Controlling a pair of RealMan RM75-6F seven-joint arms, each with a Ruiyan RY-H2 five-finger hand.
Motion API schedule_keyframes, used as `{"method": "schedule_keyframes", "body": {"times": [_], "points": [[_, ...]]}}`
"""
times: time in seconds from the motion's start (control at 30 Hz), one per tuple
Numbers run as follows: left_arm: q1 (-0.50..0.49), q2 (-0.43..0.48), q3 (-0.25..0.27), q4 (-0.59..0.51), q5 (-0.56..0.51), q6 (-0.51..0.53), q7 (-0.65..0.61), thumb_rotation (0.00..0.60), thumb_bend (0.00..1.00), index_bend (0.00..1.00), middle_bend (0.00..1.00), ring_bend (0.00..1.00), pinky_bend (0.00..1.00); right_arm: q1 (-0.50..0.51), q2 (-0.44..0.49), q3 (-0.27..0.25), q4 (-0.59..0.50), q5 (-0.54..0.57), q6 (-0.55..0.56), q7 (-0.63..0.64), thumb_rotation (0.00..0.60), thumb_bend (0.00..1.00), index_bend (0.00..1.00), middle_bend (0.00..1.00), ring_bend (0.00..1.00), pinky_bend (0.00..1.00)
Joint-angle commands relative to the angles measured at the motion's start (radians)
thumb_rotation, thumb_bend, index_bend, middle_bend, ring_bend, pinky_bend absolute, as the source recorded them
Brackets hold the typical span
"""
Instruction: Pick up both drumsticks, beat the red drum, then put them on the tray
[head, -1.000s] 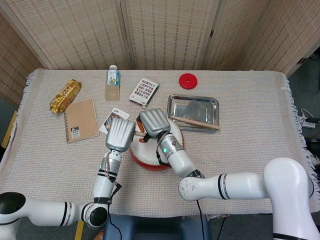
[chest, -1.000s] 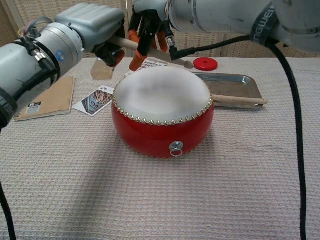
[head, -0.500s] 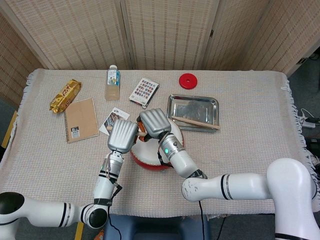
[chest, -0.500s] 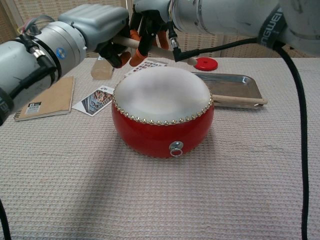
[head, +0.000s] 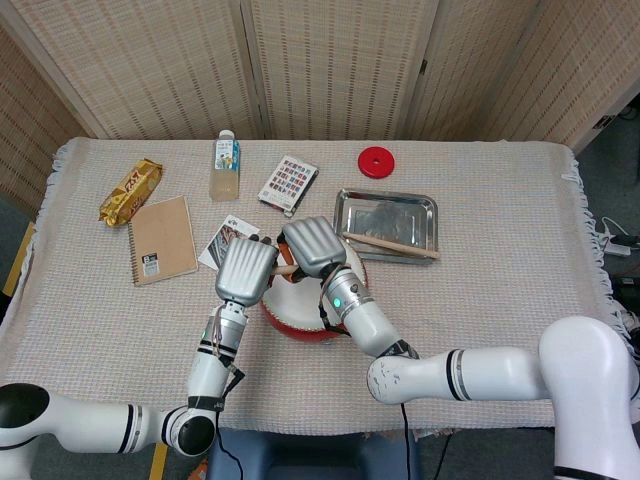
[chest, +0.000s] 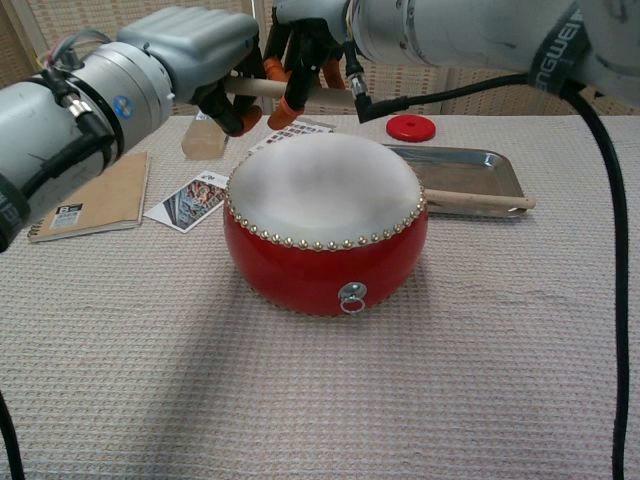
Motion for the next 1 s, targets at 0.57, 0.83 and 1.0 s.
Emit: {"method": "schedule_keyframes", "body": {"times": [0.57,0.83,1.0], "points": [[-0.004,0.019,-0.008,-0.014,-0.028,-0.007,0.003,0.600,0.40,0.00,0.00,0.01,0.27,-0.016,0.011,-0.009,-0.014,-0.003,0.013,-0.021,0.600,0.28,0.91,0.80,0.67,0.73],[0.005,0.041,-0.003,-0.027,-0.054,-0.008,0.007,0.600,0.39,0.00,0.00,0.00,0.24,-0.044,0.043,-0.008,-0.042,-0.025,0.021,-0.005,0.600,0.28,0.92,0.81,0.68,0.73],[0.014,0.061,-0.004,-0.033,-0.071,-0.009,-0.002,0.600,0.39,0.00,0.00,0.00,0.23,-0.081,0.096,-0.029,-0.077,-0.042,0.023,0.001,0.600,0.28,0.92,0.81,0.68,0.73]]}}
